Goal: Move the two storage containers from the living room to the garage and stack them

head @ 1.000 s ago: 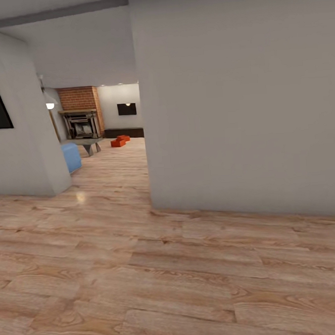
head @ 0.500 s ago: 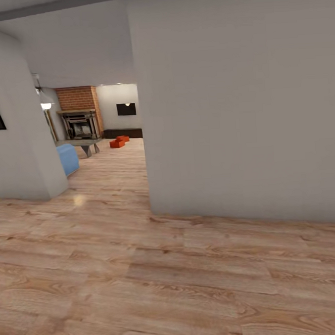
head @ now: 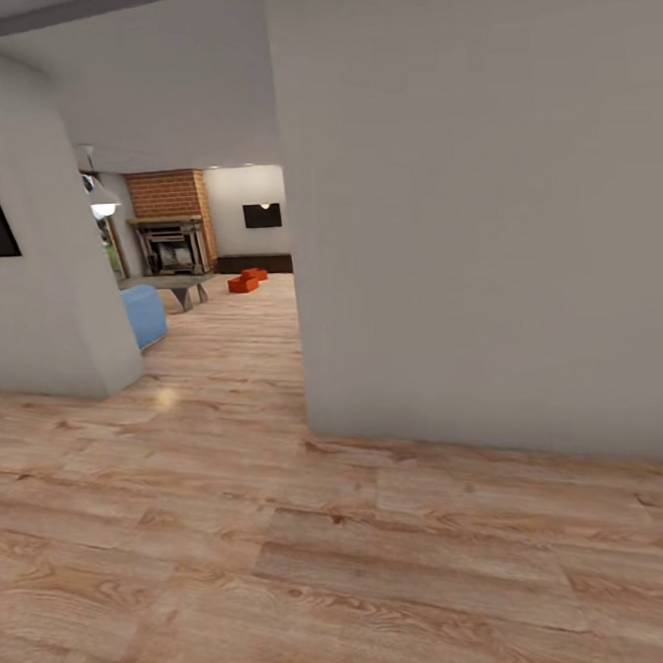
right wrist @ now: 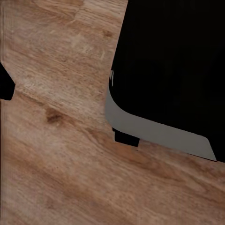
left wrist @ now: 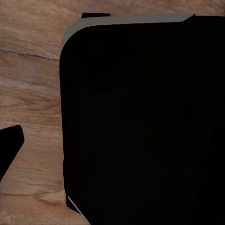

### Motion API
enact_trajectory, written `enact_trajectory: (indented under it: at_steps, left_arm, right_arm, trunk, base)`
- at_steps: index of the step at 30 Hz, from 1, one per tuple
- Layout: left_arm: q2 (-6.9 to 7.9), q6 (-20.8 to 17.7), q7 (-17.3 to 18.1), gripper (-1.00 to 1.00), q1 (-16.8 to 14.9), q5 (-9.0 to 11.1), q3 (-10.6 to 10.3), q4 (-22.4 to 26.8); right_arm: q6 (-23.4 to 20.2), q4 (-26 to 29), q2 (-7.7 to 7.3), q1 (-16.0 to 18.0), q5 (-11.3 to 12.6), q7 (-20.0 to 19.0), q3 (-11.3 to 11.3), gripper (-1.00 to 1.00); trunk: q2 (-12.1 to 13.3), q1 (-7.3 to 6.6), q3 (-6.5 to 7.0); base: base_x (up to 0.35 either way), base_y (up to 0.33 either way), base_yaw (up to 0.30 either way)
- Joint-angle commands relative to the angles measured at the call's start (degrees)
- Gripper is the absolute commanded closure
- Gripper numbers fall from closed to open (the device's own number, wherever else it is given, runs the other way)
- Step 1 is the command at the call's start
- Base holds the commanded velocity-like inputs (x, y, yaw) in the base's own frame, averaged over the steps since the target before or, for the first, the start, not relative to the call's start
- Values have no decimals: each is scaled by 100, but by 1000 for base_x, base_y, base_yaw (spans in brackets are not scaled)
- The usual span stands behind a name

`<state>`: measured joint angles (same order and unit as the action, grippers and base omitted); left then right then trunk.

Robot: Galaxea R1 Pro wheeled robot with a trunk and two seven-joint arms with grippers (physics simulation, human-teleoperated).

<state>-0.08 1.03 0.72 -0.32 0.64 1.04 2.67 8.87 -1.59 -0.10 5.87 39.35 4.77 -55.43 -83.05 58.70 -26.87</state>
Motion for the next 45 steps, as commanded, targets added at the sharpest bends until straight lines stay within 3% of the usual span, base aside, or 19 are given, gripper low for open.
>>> enact_trajectory:
  at_steps: [1, 45]
  left_arm:
    - [-1, 11, 7, -100, -3, 6, 10, -3]
    - [-1, 11, 7, -100, -3, 7, 10, -3]
  right_arm:
    - [21, -8, 2, 2, 37, 6, -46, -100]
    - [26, -5, 1, 2, 37, 15, -47, -100]
  trunk:
    - [-2, 3, -6]
    - [-2, 3, -6]
  base:
    - [322, 0, 257]
    - [322, 0, 268]
